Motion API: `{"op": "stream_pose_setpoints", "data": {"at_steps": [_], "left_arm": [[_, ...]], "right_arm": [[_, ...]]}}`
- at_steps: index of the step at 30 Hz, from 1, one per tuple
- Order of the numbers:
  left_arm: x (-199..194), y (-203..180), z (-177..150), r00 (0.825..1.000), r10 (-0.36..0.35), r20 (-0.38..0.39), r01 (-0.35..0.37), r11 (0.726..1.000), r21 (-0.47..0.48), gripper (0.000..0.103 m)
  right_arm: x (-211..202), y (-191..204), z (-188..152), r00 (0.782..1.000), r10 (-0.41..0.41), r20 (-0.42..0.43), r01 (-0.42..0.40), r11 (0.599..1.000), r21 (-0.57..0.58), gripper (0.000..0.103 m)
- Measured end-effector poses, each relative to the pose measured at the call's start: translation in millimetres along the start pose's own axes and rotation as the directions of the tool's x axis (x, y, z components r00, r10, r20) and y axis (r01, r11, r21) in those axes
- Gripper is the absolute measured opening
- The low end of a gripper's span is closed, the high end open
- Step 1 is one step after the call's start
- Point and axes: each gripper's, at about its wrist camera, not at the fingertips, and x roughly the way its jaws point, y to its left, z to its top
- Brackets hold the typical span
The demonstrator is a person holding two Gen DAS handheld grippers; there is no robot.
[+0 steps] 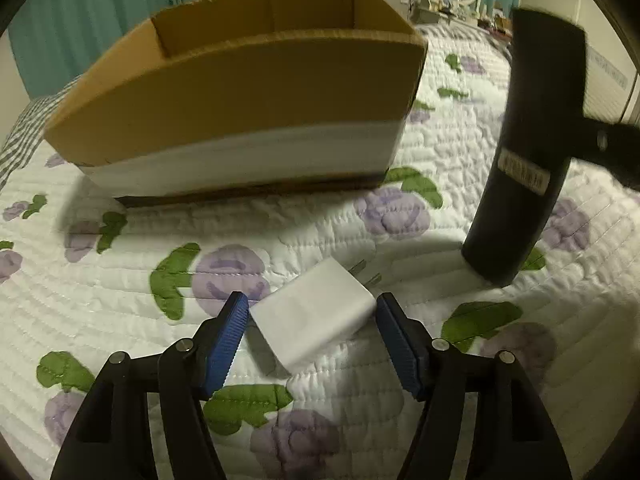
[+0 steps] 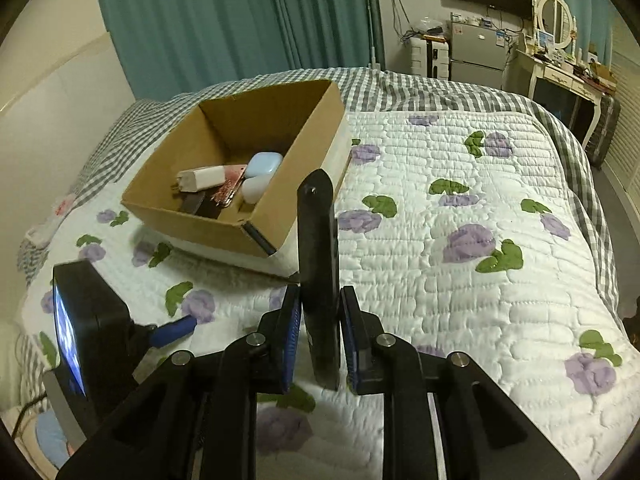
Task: Organize rigid objects
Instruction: 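Grasp the flat white plug with the left gripper while the right holds the remote, then lower the white plug and remote into the box and release both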
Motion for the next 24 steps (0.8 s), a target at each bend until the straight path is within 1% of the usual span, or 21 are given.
{"op": "stream_pose_setpoints", "data": {"at_steps": [1, 3, 6, 8, 12, 16, 19, 20, 24], "left_arm": [[4.4, -1.2, -0.3, 1.000, -0.003, -0.012, 0.003, 1.000, 0.003, 0.069], [6.7, 0.8, -0.4, 1.000, -0.019, 0.004, 0.019, 1.000, -0.015, 0.069], [1.5, 2.7, -1.6, 0.999, -0.037, 0.024, 0.037, 0.999, -0.014, 0.066], [-6.9, 3.7, -4.1, 0.998, -0.036, 0.046, 0.037, 0.999, -0.014, 0.066], [-41.0, 14.4, -10.3, 0.992, -0.018, 0.122, 0.021, 1.000, -0.022, 0.066], [-79.2, 31.4, -12.2, 0.980, 0.005, 0.197, 0.010, 0.997, -0.074, 0.066], [-106.5, 46.3, -9.4, 0.966, 0.054, 0.253, -0.022, 0.992, -0.125, 0.066], [-106.7, 52.8, 1.7, 0.964, 0.059, 0.259, -0.024, 0.990, -0.138, 0.066], [-124.7, 72.2, 7.5, 0.950, 0.093, 0.299, -0.039, 0.983, -0.182, 0.066]], "right_arm": [[2.3, -0.9, 0.5, 1.000, -0.001, -0.004, 0.001, 1.000, 0.006, 0.019], [3.8, -0.4, 0.1, 1.000, -0.002, -0.004, 0.002, 1.000, 0.005, 0.019], [1.3, 2.7, -0.1, 1.000, -0.011, 0.005, 0.011, 1.000, -0.007, 0.019], [-4.6, 5.0, -0.9, 1.000, -0.016, 0.019, 0.016, 1.000, -0.011, 0.019], [-17.7, 11.7, -2.1, 0.999, -0.025, 0.044, 0.025, 1.000, -0.007, 0.019], [-29.7, 25.6, -1.1, 0.997, -0.034, 0.067, 0.036, 0.999, -0.030, 0.019], [-38.8, 37.8, 1.2, 0.996, -0.032, 0.086, 0.036, 0.998, -0.049, 0.019], [-41.7, 41.7, 2.0, 0.995, -0.032, 0.091, 0.038, 0.998, -0.055, 0.019], [-51.3, 54.9, 6.1, 0.993, -0.029, 0.115, 0.037, 0.997, -0.074, 0.019]]}}
